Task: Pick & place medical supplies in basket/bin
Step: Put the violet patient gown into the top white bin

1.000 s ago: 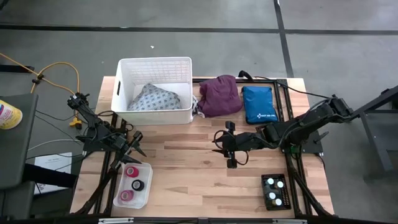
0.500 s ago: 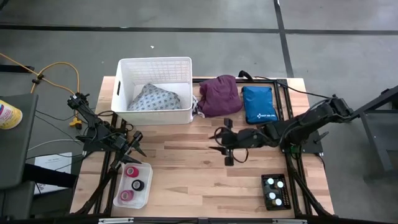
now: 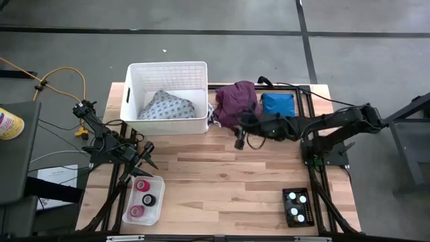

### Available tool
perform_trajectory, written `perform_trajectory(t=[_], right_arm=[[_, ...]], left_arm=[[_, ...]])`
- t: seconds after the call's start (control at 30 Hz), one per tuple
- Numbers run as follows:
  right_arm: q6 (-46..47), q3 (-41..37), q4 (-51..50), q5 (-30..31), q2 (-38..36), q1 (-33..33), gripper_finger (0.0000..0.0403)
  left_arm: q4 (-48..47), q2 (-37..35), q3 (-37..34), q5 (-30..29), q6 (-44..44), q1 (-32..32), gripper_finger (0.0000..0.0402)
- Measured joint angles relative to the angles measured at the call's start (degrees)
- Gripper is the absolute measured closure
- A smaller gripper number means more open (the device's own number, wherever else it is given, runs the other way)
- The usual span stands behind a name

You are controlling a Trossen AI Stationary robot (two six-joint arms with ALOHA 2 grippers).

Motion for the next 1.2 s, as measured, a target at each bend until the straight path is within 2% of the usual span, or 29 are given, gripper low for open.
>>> perform_trajectory(t=[0.23, 0.4, 0.53, 0.93, 1.2], right_arm=[[-4.9, 0.0, -1.24, -0.13, 0.02, -7.36, 0.0255], [-5.6, 0.0, -4.42, -1.45, 0.07, -10.15, 0.0255], [-5.6, 0.0, -6.06, -3.02, 0.07, -10.66, 0.0255], [-5.24, 0.0, -8.46, -2.6, 0.09, -10.66, 0.0253], [-5.8, 0.0, -8.44, -2.8, 0.09, -10.64, 0.0206]], left_arm=[[0.0, 0.0, 0.0, 0.0, 0.0, -0.02, 0.0249], [0.0, 0.0, 0.0, 0.0, 0.0, 0.0, 0.0249], [0.01, 0.0, 0.0, 0.0, -0.02, 0.0, 0.0249], [0.01, 0.0, 0.0, 0.0, 0.0, -0.02, 0.0249], [0.0, 0.0, 0.0, 0.0, -0.01, -0.01, 0.0249]])
